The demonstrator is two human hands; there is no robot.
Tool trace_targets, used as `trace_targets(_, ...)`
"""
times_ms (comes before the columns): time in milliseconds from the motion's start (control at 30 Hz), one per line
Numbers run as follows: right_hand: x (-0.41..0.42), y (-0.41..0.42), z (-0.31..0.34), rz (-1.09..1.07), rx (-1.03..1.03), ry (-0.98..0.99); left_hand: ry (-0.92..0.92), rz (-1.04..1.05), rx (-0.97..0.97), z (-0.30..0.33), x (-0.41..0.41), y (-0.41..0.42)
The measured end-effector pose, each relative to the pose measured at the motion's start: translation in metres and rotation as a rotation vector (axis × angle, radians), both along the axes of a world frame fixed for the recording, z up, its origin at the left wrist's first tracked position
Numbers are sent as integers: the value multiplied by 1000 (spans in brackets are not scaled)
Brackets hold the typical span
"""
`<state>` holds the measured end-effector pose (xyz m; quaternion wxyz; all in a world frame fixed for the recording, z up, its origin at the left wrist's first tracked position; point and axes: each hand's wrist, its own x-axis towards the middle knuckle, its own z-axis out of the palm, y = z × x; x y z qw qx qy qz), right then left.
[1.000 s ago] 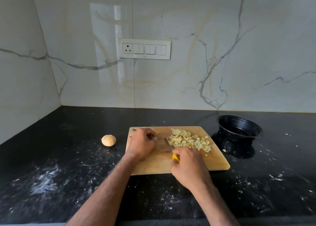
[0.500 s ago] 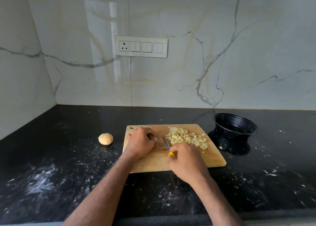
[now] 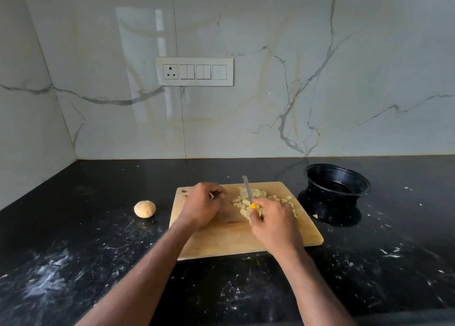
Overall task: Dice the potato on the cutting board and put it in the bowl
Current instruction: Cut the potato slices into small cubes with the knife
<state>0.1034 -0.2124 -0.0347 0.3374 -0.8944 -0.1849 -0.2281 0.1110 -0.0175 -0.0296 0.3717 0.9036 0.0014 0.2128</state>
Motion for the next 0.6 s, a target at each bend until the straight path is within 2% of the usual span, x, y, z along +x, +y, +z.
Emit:
trace_targets(133,4,-7,1,-54,49,-9,63,-6,180,18,34,-15)
trace_targets(433,1,-5,-2,-56,34,-38,349,-123,520,36,85,-34)
trace_targets(600,1,-4,-1,-60,14,-47,375,-167,577,44,87,-33)
